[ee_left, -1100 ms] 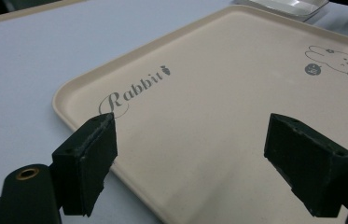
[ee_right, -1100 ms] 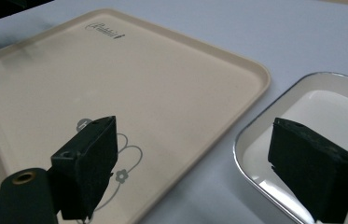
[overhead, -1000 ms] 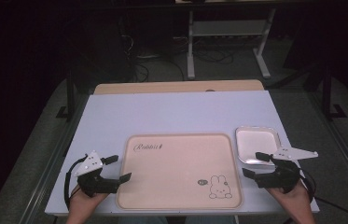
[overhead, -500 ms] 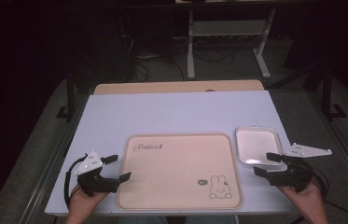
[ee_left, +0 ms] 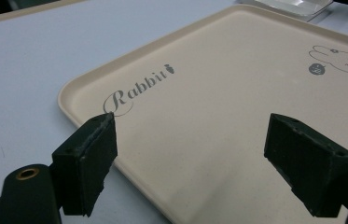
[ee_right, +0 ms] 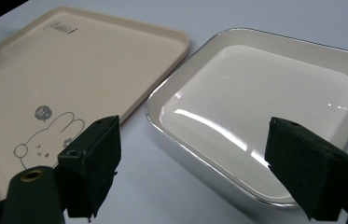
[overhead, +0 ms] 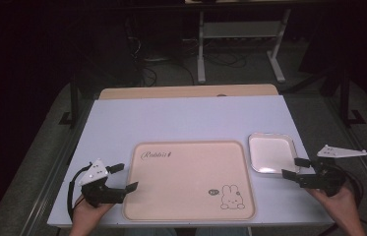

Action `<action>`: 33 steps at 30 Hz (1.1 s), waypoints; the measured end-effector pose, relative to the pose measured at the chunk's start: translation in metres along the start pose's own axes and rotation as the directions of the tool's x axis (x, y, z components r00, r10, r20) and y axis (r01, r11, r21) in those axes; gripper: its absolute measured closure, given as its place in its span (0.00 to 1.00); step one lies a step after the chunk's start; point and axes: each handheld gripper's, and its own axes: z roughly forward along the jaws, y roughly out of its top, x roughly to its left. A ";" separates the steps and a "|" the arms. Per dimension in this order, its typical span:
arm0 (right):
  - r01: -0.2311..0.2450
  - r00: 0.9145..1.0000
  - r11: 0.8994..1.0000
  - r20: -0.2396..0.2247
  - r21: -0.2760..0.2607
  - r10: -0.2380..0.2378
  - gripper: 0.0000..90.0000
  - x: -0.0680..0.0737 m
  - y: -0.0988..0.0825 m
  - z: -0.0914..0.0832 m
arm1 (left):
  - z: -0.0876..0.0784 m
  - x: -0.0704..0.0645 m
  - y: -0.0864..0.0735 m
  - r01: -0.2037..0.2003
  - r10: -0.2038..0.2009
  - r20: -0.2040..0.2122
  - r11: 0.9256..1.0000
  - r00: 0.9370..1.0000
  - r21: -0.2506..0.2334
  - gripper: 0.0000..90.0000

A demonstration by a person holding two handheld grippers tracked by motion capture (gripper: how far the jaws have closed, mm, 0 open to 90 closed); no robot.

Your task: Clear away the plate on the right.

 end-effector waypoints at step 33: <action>-0.485 0.868 0.851 -0.004 0.202 0.496 0.46 -0.117 0.033 0.015 | -0.002 0.005 -0.002 0.009 -0.009 -0.012 1.000 1.000 -0.001 0.19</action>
